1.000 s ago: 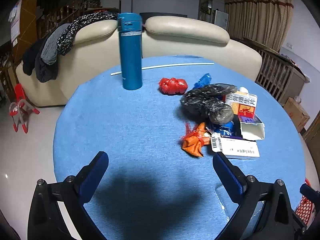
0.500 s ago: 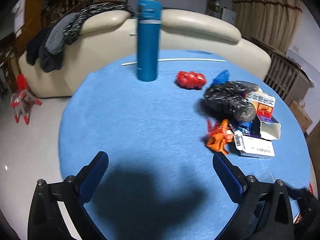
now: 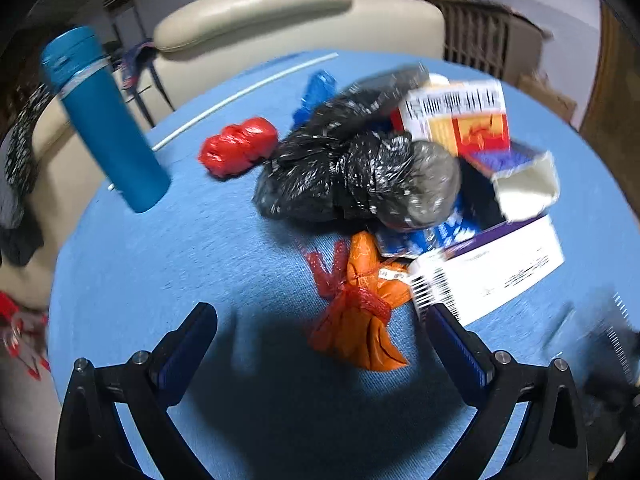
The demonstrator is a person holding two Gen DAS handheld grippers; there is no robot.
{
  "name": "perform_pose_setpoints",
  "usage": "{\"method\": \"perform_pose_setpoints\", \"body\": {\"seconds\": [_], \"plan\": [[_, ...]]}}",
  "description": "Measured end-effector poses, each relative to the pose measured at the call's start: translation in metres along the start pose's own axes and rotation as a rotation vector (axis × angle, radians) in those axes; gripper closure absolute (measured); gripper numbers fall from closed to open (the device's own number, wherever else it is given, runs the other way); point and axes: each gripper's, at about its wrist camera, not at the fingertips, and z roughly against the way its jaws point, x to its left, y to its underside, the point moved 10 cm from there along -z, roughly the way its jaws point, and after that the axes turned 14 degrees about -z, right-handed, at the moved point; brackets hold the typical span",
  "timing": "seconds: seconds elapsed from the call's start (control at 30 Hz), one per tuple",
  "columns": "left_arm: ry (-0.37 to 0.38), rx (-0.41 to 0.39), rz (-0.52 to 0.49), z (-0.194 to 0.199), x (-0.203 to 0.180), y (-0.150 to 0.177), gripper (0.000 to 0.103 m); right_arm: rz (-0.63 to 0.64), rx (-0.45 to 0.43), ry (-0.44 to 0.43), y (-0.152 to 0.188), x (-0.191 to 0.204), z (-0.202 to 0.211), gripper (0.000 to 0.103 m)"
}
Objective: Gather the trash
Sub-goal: 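Grasp the clear plastic tray with the right tool while the left tool grasps the orange mesh bag, then carry both items to the red basket and open both tools to drop them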
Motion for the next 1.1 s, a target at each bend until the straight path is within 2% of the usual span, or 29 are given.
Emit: {"method": "perform_pose_setpoints", "body": {"seconds": [0.03,0.07,0.1,0.13,0.17,0.27,0.43,0.67,0.87,1.1], "plan": [[0.010,0.002,-0.007,0.001,0.001,0.002,0.005,-0.002,-0.002,-0.002,-0.001,-0.001,0.000,0.057],[0.023,0.003,-0.013,0.000,-0.001,0.004,0.018,-0.004,-0.001,-0.004,-0.002,-0.001,0.001,0.057],[0.037,0.013,-0.014,-0.002,-0.001,0.006,0.025,-0.006,0.000,-0.006,-0.002,-0.001,0.001,0.057],[0.077,-0.001,0.008,-0.001,-0.002,0.005,0.045,-0.007,0.000,-0.009,-0.003,-0.001,0.001,0.057],[0.124,-0.005,0.039,0.001,-0.003,0.005,0.069,-0.008,-0.001,-0.010,-0.003,-0.001,0.001,0.057],[0.090,0.007,0.048,0.003,0.000,0.010,0.070,-0.007,-0.004,-0.011,-0.002,0.000,0.003,0.057],[0.106,-0.006,0.109,0.023,0.002,0.028,0.071,-0.012,-0.021,-0.014,0.000,-0.001,0.011,0.057],[0.081,-0.079,0.201,0.068,0.002,0.048,0.071,-0.026,-0.072,-0.019,-0.003,0.002,0.035,0.057],[0.089,-0.143,0.220,0.105,-0.007,0.041,0.071,-0.043,-0.139,-0.015,-0.007,-0.003,0.063,0.057],[0.136,-0.219,0.152,0.130,-0.049,0.011,0.071,-0.087,-0.230,0.030,-0.012,-0.035,0.104,0.057]]}}
